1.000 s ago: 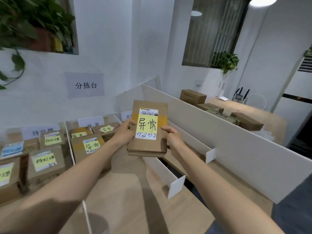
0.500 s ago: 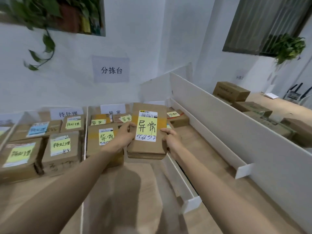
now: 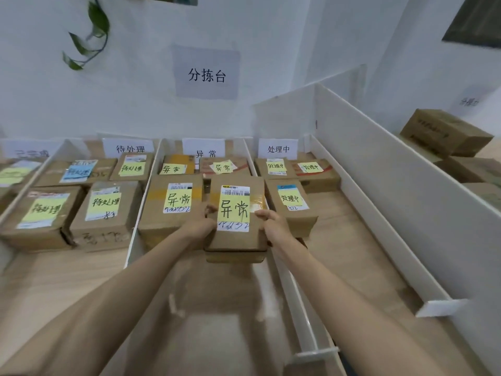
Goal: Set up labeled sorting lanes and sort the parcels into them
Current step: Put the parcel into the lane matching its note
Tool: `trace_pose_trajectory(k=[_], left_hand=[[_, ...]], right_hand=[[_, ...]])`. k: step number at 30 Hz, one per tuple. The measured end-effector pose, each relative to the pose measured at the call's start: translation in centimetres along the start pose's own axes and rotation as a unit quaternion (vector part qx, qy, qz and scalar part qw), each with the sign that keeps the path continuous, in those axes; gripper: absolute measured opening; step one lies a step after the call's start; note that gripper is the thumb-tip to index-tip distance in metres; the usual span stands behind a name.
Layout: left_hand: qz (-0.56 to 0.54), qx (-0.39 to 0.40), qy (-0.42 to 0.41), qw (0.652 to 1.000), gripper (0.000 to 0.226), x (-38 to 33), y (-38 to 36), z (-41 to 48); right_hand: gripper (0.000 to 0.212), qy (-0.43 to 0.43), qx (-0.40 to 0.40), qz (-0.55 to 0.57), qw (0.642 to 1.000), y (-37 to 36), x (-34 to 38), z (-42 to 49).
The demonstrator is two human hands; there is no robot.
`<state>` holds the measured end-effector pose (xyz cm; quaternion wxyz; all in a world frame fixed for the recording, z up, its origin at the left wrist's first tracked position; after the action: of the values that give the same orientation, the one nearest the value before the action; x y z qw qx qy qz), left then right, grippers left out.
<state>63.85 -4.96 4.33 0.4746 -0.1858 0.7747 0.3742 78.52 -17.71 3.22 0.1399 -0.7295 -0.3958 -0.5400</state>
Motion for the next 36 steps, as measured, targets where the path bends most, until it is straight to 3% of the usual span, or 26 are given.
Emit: trace_pose_trajectory(k=[18,32,36], left_hand=[[-0.061,0.031,0.108,0.992,0.057,5.2,-3.9,5.8],[-0.106,-0.026,0.097,0.989,0.057,5.0,-4.6,10.0],[-0.021,-0.031,0.054,0.998,0.055,4.4,-4.4,10.7]], right_hand=[[0.04,-0.069,-0.006,-0.019,0.997,-1.8,-5.0,8.5],[0.049,-0.078,0.007,0.003,0.997,-3.0,-4.8,14.1],[0.05,-0.065,0.016,-0.006,0.998,-2.9,-4.0,14.5]])
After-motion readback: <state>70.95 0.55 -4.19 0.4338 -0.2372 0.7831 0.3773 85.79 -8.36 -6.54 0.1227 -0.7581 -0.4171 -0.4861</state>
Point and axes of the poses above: each hand's wrist, its own z-axis towards the middle knuckle, its own y-axis out of the back of the hand, x = y × z, the point moved 7 cm from there along z, towards the middle knuckle, and after that the axes turned 5 degrees about -z, right-handed, at the moved point
